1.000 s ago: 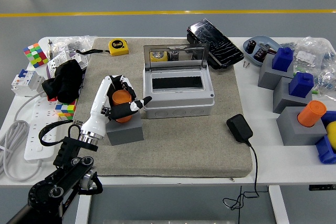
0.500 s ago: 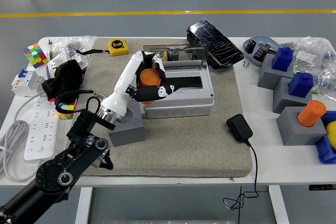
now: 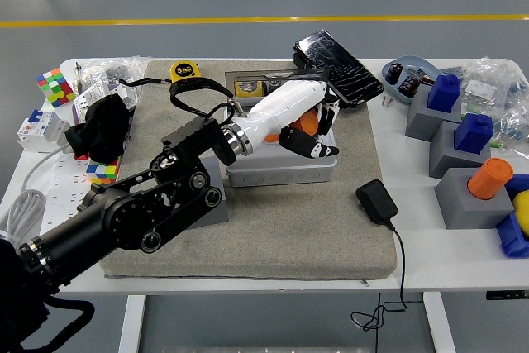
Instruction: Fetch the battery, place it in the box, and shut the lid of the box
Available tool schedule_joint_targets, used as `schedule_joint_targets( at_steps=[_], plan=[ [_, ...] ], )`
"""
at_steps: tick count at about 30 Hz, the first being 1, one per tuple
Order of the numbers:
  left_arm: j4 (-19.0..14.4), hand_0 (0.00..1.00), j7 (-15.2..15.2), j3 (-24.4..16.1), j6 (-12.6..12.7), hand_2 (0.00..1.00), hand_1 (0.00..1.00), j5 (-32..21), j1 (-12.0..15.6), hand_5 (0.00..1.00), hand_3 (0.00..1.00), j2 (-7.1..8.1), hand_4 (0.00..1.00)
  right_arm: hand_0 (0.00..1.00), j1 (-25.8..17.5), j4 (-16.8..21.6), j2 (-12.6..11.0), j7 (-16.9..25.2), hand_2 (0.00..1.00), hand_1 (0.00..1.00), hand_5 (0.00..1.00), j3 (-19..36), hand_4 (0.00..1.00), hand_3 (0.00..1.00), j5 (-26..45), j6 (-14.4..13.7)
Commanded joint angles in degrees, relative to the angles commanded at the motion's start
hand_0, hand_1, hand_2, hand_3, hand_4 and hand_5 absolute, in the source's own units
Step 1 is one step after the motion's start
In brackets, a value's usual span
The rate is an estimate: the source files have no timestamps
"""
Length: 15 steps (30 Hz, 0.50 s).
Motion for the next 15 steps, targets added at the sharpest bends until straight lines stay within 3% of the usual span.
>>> schedule_joint_targets(
  at_steps=[8,13,14,15],
  plan=[
    [8.1,0.009,-1.1,2.1,1.3,0.155,0.018,-0.9,-3.3,0.002,0.197,0.0,0.998,0.643,0.3,0.0,-0.1,0.2,0.672,0.662,0.575,-1.7,0.971,0.575,0.8,0.1],
    [9.3,0.009,-3.0,2.4,2.4,0.155,0.018,-3.1,-3.4,0.002,0.197,0.0,0.998,0.643,0.2,0.0,-0.1,0.1,0.672,0.662,0.575,-1.8,0.971,0.575,0.4,0.2],
    [9.3,0.077,-3.6,2.5,2.7,0.209,0.103,-3.3,-3.3,0.002,0.273,0.0,0.998,0.642,0.2,0.0,-0.1,0.1,0.672,0.662,0.573,-1.8,0.971,0.575,0.3,0.2],
    [9.3,0.077,-4.3,2.6,3.1,0.209,0.103,-3.4,-3.2,0.002,0.273,0.0,0.998,0.642,0.2,0.0,-0.1,0.1,0.672,0.662,0.573,-1.9,0.971,0.575,0.3,0.2]
  ],
)
